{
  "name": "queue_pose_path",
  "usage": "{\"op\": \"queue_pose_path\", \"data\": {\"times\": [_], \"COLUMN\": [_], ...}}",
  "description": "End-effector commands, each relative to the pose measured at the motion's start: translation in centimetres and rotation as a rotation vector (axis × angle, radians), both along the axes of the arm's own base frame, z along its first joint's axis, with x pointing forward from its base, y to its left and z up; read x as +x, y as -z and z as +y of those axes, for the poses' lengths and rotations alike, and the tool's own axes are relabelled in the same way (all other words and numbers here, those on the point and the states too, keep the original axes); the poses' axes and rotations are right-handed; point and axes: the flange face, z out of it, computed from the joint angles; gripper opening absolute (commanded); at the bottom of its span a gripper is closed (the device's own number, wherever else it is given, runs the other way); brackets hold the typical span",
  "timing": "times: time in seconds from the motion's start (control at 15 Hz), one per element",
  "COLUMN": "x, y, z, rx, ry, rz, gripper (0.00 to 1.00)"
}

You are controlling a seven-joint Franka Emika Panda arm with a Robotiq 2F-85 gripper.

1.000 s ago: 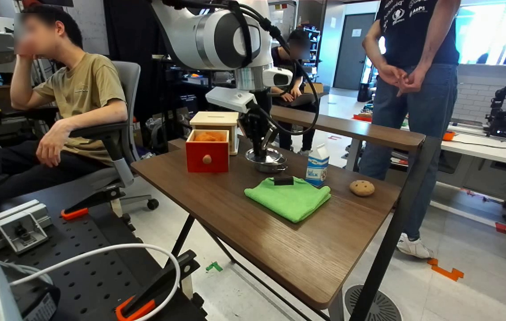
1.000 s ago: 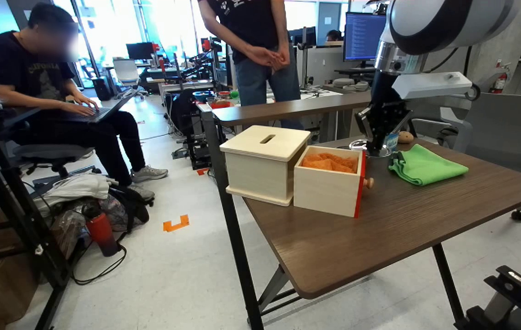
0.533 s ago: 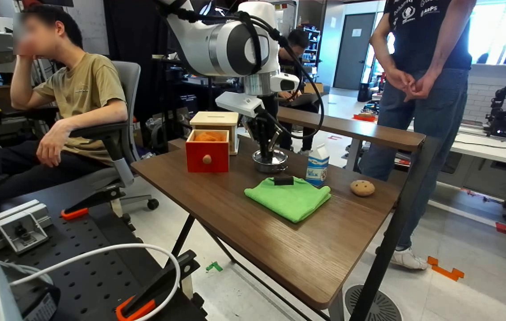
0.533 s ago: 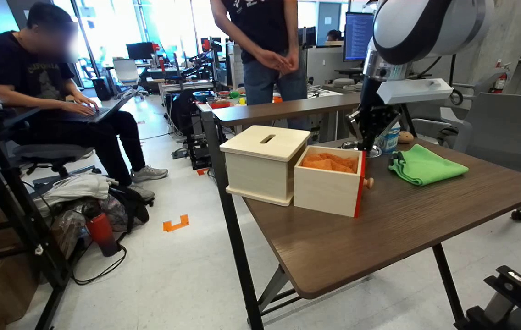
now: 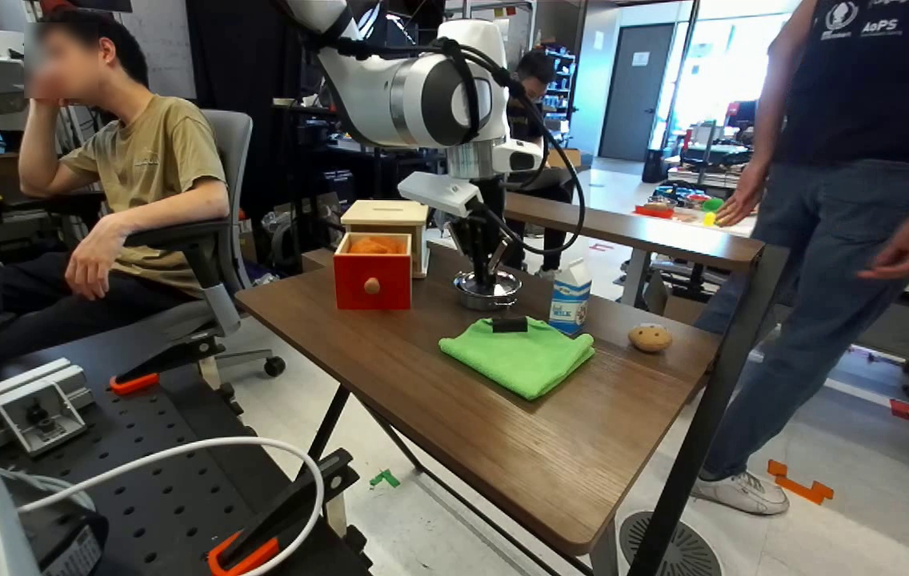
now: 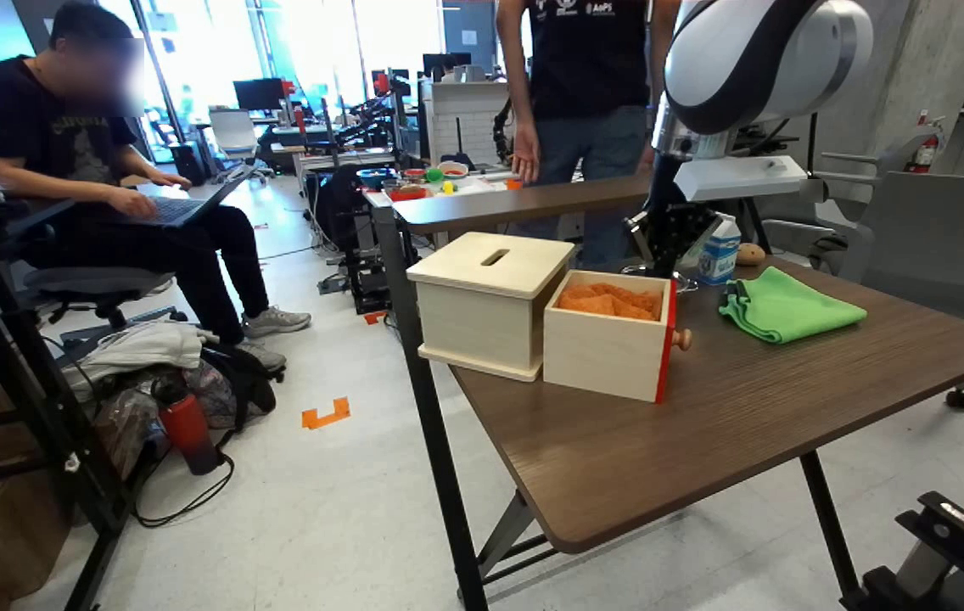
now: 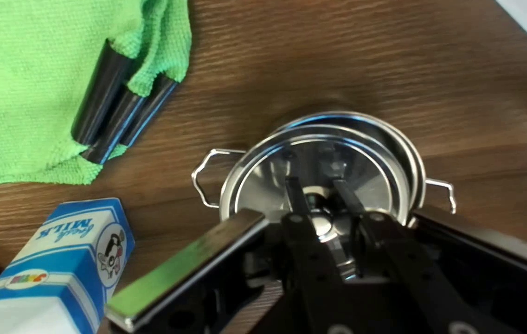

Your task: Put the lid on the pot

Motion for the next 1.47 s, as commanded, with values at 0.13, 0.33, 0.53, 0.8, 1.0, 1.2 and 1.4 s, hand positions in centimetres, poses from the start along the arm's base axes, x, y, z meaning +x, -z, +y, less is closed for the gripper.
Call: {"op": "queue_pose_path", "data": {"times": [0.13,0.33,0.53,0.8,1.0,1.2,1.4], "x": [1.4,1.5,1.4,1.2,1.1,0.9,0.7], "y": [0.2,0.2,0.2,0.2,0.1,0.1,0.1], "z": [1.0,1.4,1.7,1.8,1.8,1.8,1.9], "rx": [0.016,0.018,0.019,0.02,0.019,0.02,0.019], "ry": [0.007,0.002,-0.002,-0.005,-0.005,-0.005,-0.006], "rz": [0.018,0.017,0.017,0.017,0.019,0.021,0.022], "gripper": [0.05,0.05,0.05,0.05,0.05,0.05,0.05]}}
